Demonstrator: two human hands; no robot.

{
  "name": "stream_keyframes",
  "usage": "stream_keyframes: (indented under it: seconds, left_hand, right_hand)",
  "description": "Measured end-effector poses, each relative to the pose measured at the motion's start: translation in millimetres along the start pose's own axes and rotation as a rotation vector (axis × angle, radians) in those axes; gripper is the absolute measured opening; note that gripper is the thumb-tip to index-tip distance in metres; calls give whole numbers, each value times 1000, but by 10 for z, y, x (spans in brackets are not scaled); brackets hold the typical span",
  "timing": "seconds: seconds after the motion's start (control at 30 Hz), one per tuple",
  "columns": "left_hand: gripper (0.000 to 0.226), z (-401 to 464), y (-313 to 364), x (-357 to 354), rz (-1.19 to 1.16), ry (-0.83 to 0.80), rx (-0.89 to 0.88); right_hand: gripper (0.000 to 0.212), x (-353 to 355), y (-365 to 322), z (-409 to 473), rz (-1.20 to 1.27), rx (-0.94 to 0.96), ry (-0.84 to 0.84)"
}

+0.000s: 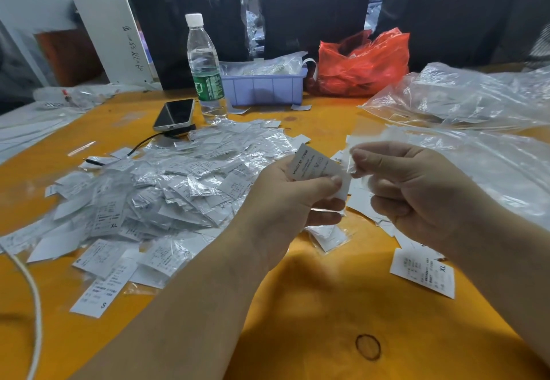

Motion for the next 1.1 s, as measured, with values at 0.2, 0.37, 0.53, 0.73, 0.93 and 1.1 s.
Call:
stream_keyframes:
  seconds: [0.2,0.37,0.53,0.73,0.93,1.1]
  left_hand:
    - [12,-19,1,-66,-4,-76,0]
    - [14,-26,4,-86,-44,-96,4]
    - [13,-9,10,-30,-60,-36,-8]
    - [14,11,5,38,-64,25,-16]
    - [15,10,25,78,-55,48,-26]
    - [13,14,24,71,-62,42,-20]
  right_hand:
    - [25,88,-72,3,-39,96,79]
    - [27,86,-141,-46,-130,169,95]
    - [29,25,-129,-79,-129,171,67]
    - [27,9,-135,-84,-113,167,61]
    - [33,7,-136,-79,-114,161,66]
    - [34,28,-140,-88,-87,146,90]
Point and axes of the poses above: each hand's wrist, its own z-axis towards the middle knuckle, its own x-axis out of the back of the hand, y = z × x, the point moved 9 cm from there along z, towards the middle knuckle, and after that the axes turned 2 degrees about x, right-handed, at the moved point
